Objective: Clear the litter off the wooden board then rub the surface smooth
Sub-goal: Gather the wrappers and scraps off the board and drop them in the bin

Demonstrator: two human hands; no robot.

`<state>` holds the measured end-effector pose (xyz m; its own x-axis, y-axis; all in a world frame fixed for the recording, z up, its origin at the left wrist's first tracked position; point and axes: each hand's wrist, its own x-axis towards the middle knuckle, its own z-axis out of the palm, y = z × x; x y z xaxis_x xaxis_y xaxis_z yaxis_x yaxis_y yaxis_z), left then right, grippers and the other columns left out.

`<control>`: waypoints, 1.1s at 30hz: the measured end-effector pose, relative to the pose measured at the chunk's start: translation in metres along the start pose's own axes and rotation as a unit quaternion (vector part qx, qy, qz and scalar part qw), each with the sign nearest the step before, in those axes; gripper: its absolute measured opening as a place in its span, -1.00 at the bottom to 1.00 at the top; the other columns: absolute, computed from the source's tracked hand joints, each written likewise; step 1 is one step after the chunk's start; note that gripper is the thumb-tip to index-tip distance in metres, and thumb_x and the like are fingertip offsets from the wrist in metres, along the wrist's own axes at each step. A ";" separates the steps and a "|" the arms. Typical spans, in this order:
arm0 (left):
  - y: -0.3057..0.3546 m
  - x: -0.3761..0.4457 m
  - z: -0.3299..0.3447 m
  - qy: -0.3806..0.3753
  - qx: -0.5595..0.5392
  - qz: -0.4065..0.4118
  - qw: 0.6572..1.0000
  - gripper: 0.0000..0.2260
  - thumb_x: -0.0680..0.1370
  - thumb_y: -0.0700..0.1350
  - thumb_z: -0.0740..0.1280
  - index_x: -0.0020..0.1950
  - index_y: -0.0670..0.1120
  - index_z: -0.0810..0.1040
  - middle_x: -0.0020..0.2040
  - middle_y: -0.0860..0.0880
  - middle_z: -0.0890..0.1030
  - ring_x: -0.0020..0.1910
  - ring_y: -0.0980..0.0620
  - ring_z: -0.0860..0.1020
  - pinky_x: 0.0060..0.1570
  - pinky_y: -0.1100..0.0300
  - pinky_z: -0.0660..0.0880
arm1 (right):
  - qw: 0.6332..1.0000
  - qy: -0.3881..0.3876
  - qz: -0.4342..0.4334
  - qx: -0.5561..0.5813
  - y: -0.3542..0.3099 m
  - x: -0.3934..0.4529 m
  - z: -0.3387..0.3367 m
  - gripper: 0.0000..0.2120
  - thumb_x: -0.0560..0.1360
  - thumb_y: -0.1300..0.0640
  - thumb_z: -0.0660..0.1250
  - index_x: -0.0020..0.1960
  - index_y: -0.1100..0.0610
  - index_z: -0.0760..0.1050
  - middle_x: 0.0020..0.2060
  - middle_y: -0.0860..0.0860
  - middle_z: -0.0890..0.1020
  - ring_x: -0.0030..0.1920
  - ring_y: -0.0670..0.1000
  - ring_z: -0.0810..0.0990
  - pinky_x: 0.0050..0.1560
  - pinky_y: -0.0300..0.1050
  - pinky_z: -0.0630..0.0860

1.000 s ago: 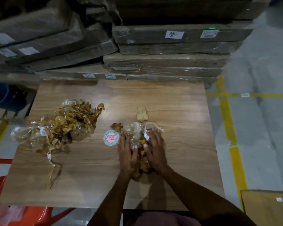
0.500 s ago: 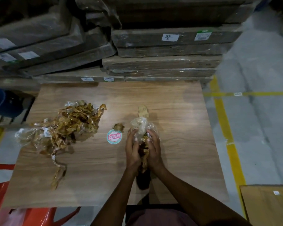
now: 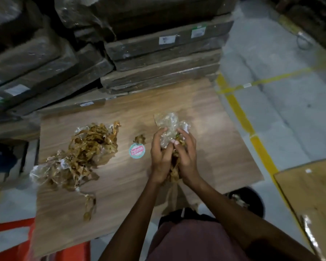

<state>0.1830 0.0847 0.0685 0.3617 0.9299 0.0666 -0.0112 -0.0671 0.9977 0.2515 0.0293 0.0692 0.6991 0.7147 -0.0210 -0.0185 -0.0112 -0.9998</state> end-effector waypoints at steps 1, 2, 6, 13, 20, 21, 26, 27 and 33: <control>0.003 -0.005 0.002 -0.014 -0.003 -0.002 1.000 -0.63 0.51 0.00 0.28 0.32 0.05 0.48 0.30 0.16 0.53 0.35 0.07 0.49 0.34 0.14 0.43 | 1.000 0.017 0.005 0.001 -0.004 -0.006 -0.003 -0.57 0.51 -0.10 0.31 0.36 -0.09 0.52 0.40 0.02 0.42 0.49 -0.05 0.37 0.51 0.15 0.36; 0.006 -0.010 0.005 -0.029 -0.001 -0.001 1.000 -0.62 0.50 0.00 0.27 0.31 0.05 0.48 0.29 0.21 0.53 0.34 0.09 0.49 0.33 0.16 0.43 | 0.999 0.036 0.007 -0.003 -0.008 -0.012 -0.008 -0.58 0.50 -0.10 0.32 0.35 -0.10 0.52 0.40 0.03 0.42 0.47 -0.12 0.38 0.49 0.09 0.38; 0.014 -0.028 0.025 -0.092 0.002 0.003 0.996 -0.59 0.50 -0.02 0.27 0.33 -0.07 0.46 0.27 0.23 0.52 0.28 0.27 0.49 0.24 0.35 0.40 | 0.996 0.092 0.000 -0.016 -0.016 -0.032 -0.034 -0.64 0.49 -0.13 0.30 0.29 -0.24 0.49 0.34 -0.06 0.45 0.46 -0.06 0.38 0.47 0.03 0.40; 0.020 -0.062 0.086 -0.185 0.018 -0.008 0.982 -0.52 0.52 0.03 0.26 0.40 -0.14 0.45 0.34 -0.02 0.50 0.32 0.24 0.47 0.27 0.35 0.40 | 0.982 0.188 0.017 0.011 -0.012 -0.053 -0.102 -0.65 0.54 -0.03 0.28 0.31 -0.18 0.52 0.35 -0.02 0.46 0.45 -0.02 0.40 0.45 0.15 0.42; 0.016 -0.097 0.172 -0.228 0.050 -0.036 0.972 -0.61 0.53 0.03 0.28 0.37 0.08 0.45 0.35 0.07 0.52 0.37 0.09 0.49 0.37 -0.04 0.47 | 0.965 0.249 0.056 0.054 0.000 -0.057 -0.190 -0.64 0.48 -0.13 0.31 0.26 -0.21 0.60 0.34 -0.02 0.55 0.43 0.06 0.47 0.42 0.21 0.46; 0.015 -0.103 0.188 -0.231 0.055 -0.041 0.971 -0.63 0.54 0.03 0.28 0.35 0.11 0.44 0.34 0.08 0.53 0.36 0.11 0.50 0.36 -0.03 0.47 | 0.964 0.254 0.060 0.053 0.001 -0.057 -0.206 -0.65 0.48 -0.13 0.31 0.25 -0.23 0.61 0.33 -0.03 0.57 0.42 0.07 0.47 0.41 0.21 0.46; 0.000 -0.138 0.271 -0.238 0.100 -0.069 0.964 -0.58 0.60 0.02 0.28 0.45 -0.02 0.43 0.37 0.00 0.52 0.33 0.08 0.51 0.30 0.05 0.51 | 0.952 0.273 0.110 0.088 0.015 -0.054 -0.297 -0.69 0.53 -0.10 0.31 0.23 -0.17 0.65 0.32 0.11 0.59 0.33 0.08 0.58 0.37 0.21 0.52; -0.007 -0.143 0.288 -0.246 0.109 -0.073 0.960 -0.58 0.60 0.03 0.28 0.45 0.00 0.42 0.38 0.00 0.52 0.34 0.07 0.51 0.32 0.02 0.50 | 0.949 0.277 0.115 0.101 0.022 -0.053 -0.315 -0.72 0.56 -0.06 0.30 0.22 -0.14 0.64 0.30 0.11 0.61 0.31 0.08 0.60 0.36 0.17 0.54; -0.077 -0.169 0.389 -0.307 0.159 -0.099 0.933 -0.58 0.60 0.03 0.27 0.45 -0.02 0.44 0.40 0.03 0.49 0.38 0.08 0.46 0.34 0.15 0.44 | 0.920 0.321 0.167 0.150 0.089 -0.044 -0.411 -0.74 0.64 0.09 0.27 0.29 -0.01 0.59 0.29 0.06 0.63 0.24 -0.05 0.64 0.21 -0.13 0.58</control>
<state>0.4853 -0.2079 -0.0247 0.7940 0.5598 -0.2369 0.3544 -0.1098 0.9286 0.5128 -0.2904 -0.0210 0.8949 0.1446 -0.4222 -0.4382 0.1065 -0.8925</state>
